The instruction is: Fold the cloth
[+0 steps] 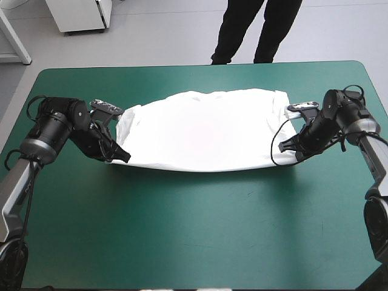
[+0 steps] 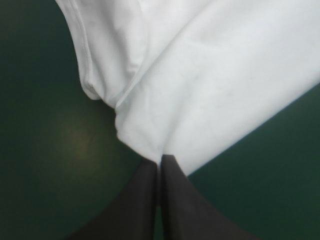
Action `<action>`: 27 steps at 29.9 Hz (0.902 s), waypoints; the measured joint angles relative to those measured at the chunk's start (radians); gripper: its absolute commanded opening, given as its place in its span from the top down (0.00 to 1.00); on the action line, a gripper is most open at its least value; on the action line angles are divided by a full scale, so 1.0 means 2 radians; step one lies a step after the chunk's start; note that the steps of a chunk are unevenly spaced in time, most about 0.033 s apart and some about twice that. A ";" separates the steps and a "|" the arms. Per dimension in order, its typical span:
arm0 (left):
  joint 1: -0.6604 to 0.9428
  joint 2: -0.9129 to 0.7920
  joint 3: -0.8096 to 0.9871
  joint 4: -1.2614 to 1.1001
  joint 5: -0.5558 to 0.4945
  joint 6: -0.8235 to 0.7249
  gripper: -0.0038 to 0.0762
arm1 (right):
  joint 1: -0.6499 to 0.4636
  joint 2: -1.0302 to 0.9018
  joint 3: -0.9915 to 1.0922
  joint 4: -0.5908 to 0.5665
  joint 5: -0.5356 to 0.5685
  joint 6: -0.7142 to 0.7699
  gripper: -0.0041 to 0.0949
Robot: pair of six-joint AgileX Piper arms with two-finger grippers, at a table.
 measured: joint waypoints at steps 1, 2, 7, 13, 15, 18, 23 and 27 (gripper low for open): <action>0.000 -0.004 0.009 0.005 0.000 0.000 0.96 | 0.000 -0.004 0.007 -0.001 -0.001 0.000 0.98; 0.000 -0.006 0.017 0.007 0.000 0.000 0.96 | 0.000 -0.009 0.014 -0.001 -0.003 0.000 0.98; 0.000 -0.008 0.043 0.008 -0.002 0.000 0.96 | 0.000 -0.033 0.056 -0.001 -0.013 0.000 0.98; 0.000 -0.023 0.070 0.003 -0.007 0.002 0.96 | 0.000 -0.061 0.111 -0.001 -0.023 -0.002 0.98; 0.000 -0.031 0.086 0.003 -0.007 0.002 0.96 | 0.000 -0.066 0.126 -0.001 -0.024 -0.002 0.98; 0.000 -0.039 0.102 0.003 -0.007 0.002 0.96 | 0.000 -0.069 0.140 -0.001 -0.023 -0.002 0.98; 0.000 -0.053 0.111 0.003 -0.008 0.001 0.92 | 0.000 -0.070 0.148 0.010 -0.020 -0.002 0.96; 0.000 -0.065 0.113 0.009 -0.007 -0.004 0.76 | 0.000 -0.082 0.148 0.016 -0.015 -0.004 0.85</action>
